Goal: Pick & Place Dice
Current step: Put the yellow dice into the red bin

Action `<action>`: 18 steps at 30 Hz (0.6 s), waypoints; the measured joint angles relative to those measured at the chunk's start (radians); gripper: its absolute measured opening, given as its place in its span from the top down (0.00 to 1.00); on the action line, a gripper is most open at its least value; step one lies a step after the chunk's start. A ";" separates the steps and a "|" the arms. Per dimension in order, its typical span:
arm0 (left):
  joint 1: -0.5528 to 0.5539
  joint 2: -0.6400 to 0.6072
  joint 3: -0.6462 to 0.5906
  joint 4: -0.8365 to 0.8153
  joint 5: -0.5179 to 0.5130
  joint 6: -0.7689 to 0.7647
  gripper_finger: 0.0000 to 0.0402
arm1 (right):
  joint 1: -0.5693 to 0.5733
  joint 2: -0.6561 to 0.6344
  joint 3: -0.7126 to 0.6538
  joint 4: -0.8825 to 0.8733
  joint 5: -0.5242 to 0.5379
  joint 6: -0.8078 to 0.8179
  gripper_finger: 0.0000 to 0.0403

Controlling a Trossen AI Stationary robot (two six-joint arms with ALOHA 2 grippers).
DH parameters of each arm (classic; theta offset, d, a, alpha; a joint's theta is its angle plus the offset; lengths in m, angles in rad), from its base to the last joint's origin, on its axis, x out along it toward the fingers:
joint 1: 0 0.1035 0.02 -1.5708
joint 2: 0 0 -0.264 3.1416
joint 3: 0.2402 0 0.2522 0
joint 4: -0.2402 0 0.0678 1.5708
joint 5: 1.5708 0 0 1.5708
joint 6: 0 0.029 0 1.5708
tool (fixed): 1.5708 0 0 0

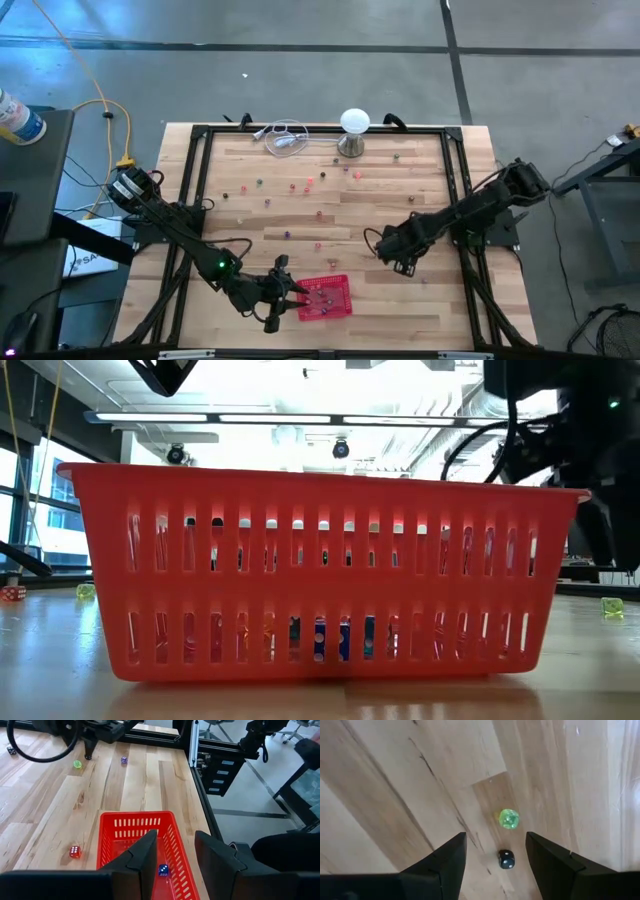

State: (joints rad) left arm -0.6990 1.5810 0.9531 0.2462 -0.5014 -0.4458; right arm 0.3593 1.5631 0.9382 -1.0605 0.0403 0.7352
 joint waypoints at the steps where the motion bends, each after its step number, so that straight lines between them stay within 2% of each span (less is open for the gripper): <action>1: 0.000 0.000 0.000 0.000 0.000 0.000 0.68 | -0.010 0.000 -0.007 0.004 -0.007 -0.008 0.52; 18: 0.000 0.000 0.000 0.000 0.000 0.000 0.68 | -0.088 0.000 -0.114 0.114 -0.042 -0.078 0.52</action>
State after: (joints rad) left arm -0.6987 1.5810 0.9531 0.2459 -0.5014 -0.4454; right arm 0.2714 1.5635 0.8243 -0.9469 -0.0013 0.6571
